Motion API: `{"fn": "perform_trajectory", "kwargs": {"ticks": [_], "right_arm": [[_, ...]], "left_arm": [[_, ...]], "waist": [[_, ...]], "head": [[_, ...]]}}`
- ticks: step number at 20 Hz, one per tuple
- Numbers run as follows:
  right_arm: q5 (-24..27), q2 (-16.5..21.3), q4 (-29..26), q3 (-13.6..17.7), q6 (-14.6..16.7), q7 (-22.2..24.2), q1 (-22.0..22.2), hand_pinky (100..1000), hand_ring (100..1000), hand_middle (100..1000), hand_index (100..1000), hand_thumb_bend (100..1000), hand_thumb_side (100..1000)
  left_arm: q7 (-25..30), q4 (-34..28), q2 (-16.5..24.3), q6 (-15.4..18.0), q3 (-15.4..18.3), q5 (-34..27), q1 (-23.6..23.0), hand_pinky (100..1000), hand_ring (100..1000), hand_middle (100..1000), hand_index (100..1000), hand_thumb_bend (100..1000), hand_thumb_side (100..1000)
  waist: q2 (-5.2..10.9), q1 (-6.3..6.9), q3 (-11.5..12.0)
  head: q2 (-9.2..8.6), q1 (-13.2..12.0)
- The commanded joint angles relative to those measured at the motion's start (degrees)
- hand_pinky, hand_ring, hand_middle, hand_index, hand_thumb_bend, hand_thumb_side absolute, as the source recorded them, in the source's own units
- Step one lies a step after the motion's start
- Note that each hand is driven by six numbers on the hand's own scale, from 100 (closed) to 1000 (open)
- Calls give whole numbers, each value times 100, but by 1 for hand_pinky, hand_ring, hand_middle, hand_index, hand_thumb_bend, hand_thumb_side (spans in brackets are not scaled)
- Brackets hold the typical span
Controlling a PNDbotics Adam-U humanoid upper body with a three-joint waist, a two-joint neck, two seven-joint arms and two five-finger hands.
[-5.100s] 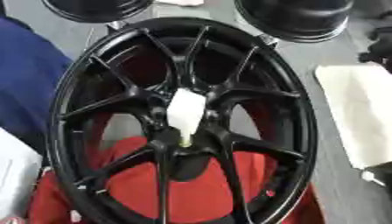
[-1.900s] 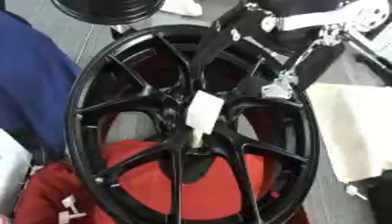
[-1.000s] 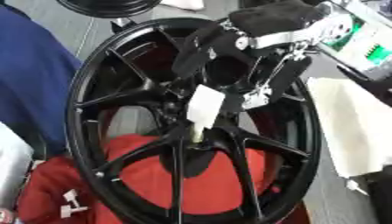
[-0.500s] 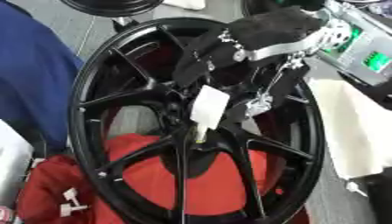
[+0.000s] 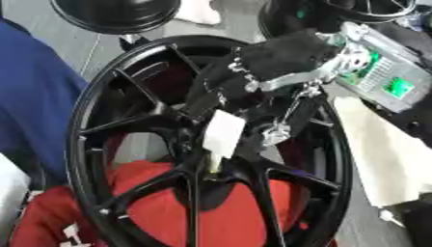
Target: Pull the pin out of the wheel hub.
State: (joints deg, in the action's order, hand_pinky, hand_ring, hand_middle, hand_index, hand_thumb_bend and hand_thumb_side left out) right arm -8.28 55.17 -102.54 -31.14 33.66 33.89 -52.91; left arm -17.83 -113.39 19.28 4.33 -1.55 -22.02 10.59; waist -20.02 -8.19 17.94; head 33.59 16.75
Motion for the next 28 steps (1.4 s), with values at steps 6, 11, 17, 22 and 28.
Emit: {"fn": "perform_trajectory", "kwargs": {"ticks": [6, 11, 17, 22, 28], "right_arm": [[-121, 91, -25, 44, 1831, 1807, -57, 929, 902, 847, 903, 387, 100], [-249, 80, 94, 47, 1831, 1807, -38, 926, 900, 845, 899, 367, 100], [-312, 80, 135, 58, 1831, 1807, -32, 921, 896, 827, 879, 295, 100], [-439, 135, 119, 58, 1831, 1807, -56, 931, 923, 861, 910, 345, 100], [-1010, 252, 76, -55, 1831, 1807, -50, 947, 955, 878, 915, 396, 100]], "left_arm": [[-3, -120, 25, -26, 6, 8, 2, 684, 770, 628, 751, 130, 713], [-1, -120, 20, -26, 6, 11, 12, 684, 770, 628, 751, 128, 715], [-4, -120, -5, -44, 4, 24, -6, 685, 771, 628, 752, 125, 721], [15, -120, -8, -55, -4, 32, -17, 686, 771, 628, 752, 126, 722], [44, -120, -57, -96, -7, 8, -22, 687, 771, 628, 753, 130, 721]], "waist": [[43, 55, -29], [1, 31, -24], [-34, 8, -13], [-24, -1, -36], [72, 7, -31]], "head": [[-100, -73], [-146, -97], [-170, -133], [-179, -160], [-289, -121]]}}
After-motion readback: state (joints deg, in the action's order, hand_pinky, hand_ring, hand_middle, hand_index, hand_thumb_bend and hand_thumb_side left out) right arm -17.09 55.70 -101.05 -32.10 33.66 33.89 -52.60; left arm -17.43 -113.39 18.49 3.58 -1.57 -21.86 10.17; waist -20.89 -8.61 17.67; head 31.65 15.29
